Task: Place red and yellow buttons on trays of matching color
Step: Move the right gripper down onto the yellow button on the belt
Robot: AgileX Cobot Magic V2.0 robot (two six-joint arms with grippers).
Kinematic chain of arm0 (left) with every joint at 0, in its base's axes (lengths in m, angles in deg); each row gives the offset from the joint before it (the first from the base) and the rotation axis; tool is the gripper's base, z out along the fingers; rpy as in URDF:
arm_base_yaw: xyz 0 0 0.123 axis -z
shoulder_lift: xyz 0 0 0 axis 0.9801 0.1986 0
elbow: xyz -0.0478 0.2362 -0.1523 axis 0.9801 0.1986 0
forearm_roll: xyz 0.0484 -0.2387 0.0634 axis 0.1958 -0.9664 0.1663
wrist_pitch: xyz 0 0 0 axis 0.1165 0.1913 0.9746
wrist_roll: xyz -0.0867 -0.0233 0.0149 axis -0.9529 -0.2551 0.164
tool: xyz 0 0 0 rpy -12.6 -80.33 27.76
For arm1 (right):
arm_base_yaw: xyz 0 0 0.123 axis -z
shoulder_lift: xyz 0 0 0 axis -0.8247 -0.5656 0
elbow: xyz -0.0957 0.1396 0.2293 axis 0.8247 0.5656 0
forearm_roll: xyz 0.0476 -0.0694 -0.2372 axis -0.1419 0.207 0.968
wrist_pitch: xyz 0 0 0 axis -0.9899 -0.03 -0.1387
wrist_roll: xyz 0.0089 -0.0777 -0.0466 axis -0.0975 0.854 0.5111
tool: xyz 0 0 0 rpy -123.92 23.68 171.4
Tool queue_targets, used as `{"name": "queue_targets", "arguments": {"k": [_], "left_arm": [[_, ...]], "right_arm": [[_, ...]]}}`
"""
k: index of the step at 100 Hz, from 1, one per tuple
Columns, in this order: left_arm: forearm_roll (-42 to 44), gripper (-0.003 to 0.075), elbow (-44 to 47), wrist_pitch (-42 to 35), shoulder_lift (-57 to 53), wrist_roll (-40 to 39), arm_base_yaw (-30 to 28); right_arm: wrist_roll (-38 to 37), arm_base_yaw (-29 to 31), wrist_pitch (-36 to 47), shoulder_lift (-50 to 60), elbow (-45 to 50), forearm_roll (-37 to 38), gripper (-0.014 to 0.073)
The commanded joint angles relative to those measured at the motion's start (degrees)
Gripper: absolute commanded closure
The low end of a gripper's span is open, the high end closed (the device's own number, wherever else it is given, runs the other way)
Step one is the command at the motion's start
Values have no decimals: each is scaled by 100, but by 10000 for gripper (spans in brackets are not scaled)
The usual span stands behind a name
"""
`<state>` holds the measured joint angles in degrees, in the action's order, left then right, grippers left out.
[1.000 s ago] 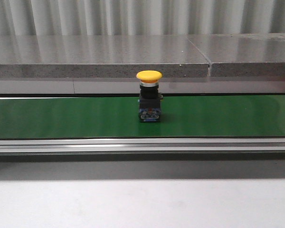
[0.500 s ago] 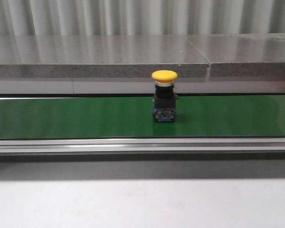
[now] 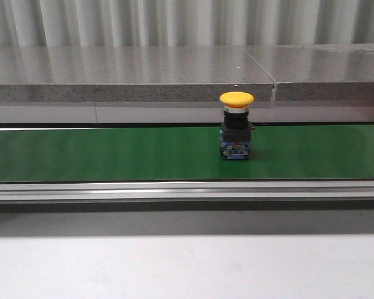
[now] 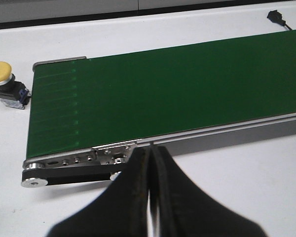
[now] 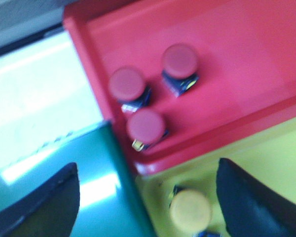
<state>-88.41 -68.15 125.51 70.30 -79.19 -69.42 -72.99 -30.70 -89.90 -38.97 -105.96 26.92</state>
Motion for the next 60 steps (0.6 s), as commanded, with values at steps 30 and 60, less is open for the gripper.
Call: {"name": "queue_targets", "arguments": {"k": [30, 60], "left_arm": [[-71, 740, -154, -417, 9, -1, 46], [-71, 740, -154, -417, 9, -1, 46]], "right_arm": [[156, -1302, -475, 941, 311, 79, 22], [122, -2810, -824, 934, 305, 79, 22]]}}
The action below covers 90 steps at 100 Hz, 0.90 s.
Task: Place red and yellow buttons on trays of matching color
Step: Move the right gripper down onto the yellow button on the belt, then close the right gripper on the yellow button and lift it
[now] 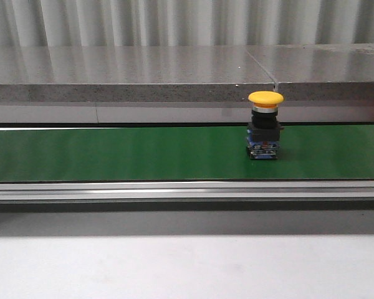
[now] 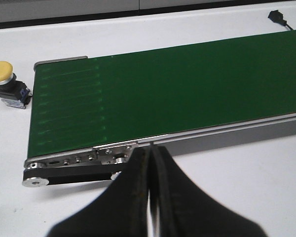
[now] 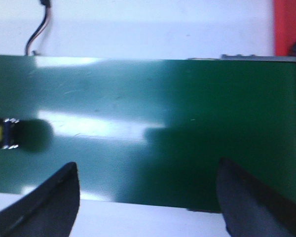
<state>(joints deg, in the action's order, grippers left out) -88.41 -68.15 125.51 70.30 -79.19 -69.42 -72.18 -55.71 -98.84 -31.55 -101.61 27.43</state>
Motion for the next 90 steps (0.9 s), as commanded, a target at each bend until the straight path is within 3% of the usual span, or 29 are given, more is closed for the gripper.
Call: {"name": "queue_targets", "arguments": {"k": [1, 38, 67, 90], "left_arm": [[-71, 740, -154, -417, 9, -1, 46], [-71, 740, -154, -417, 9, -1, 46], [-71, 740, -154, -417, 9, -1, 46], [-71, 740, -154, -417, 9, -1, 46]], "right_arm": [[41, -334, 62, 193, -135, 21, 22], [247, -1125, -816, -340, -672, 1, 23], [903, -1230, -1286, -1028, -1081, -437, 23], [1017, -1230, -679, -1507, -1175, -484, 23]]}}
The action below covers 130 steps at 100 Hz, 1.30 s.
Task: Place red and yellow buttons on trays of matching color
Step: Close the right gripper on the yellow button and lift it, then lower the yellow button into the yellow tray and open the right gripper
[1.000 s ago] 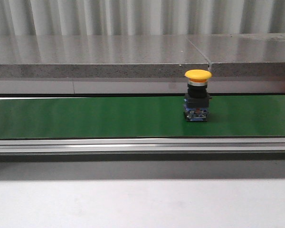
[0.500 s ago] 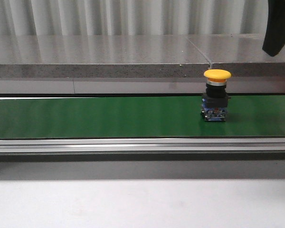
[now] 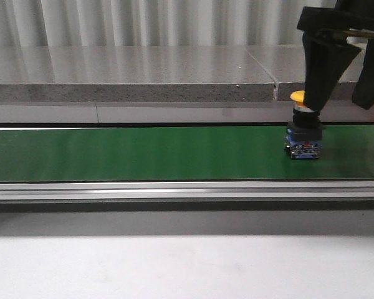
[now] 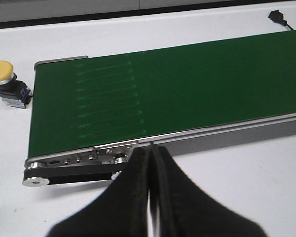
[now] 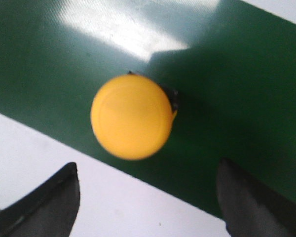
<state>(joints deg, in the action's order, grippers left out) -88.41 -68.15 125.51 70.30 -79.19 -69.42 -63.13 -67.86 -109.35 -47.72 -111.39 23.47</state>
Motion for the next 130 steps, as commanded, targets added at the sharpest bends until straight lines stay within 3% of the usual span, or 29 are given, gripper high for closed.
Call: {"name": "queue_targets", "arguments": {"k": [1, 12, 19, 38, 52, 80, 130], "left_arm": [[-71, 740, -154, -417, 9, -1, 46], [-71, 740, -154, -417, 9, -1, 46], [-71, 740, -154, -417, 9, -1, 46], [-71, 740, -154, -417, 9, -1, 46], [-71, 740, -154, -417, 9, -1, 46], [-71, 740, -154, -417, 9, -1, 46], [-71, 740, -154, -417, 9, -1, 46]], "right_arm": [[113, -15, 430, 100, -197, -87, 23], [113, -15, 787, -21, -197, -87, 26], [113, -15, 915, -70, -197, -50, 72], [113, -15, 876, -116, -197, -44, 382], [107, -15, 898, -67, -197, -44, 505], [-86, 512, 712, 413, -197, -37, 526], [-772, 2675, 625, 1275, -184, -5, 526]]}}
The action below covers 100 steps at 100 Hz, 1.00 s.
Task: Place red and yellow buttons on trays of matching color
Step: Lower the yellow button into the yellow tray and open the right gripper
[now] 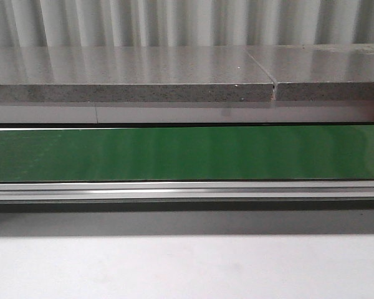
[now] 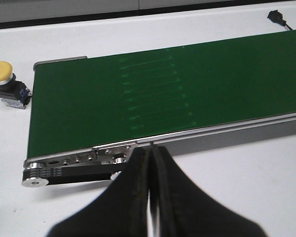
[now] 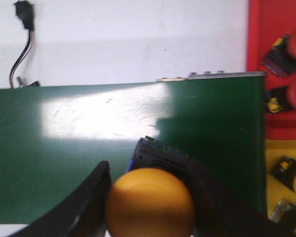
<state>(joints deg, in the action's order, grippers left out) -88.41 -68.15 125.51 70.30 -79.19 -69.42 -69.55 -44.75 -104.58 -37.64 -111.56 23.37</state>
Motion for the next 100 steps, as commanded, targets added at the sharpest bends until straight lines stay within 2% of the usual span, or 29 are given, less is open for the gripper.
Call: {"name": "queue_targets", "arguments": {"k": [1, 33, 53, 67, 100], "left_arm": [[-71, 740, -154, -417, 9, -1, 46], [-71, 740, -154, -417, 9, -1, 46], [-71, 740, -154, -417, 9, -1, 46], [-71, 740, -154, -417, 9, -1, 46], [-71, 740, -154, -417, 9, -1, 46]], "right_arm": [[-132, 400, 147, 266, -167, 4, 526], [-244, 1995, 173, 266, -155, 6, 526], [-417, 2819, 493, 167, -141, 11, 526], [-417, 3061, 447, -115, -130, 11, 526], [-417, 3096, 675, -1111, -130, 50, 526]]}}
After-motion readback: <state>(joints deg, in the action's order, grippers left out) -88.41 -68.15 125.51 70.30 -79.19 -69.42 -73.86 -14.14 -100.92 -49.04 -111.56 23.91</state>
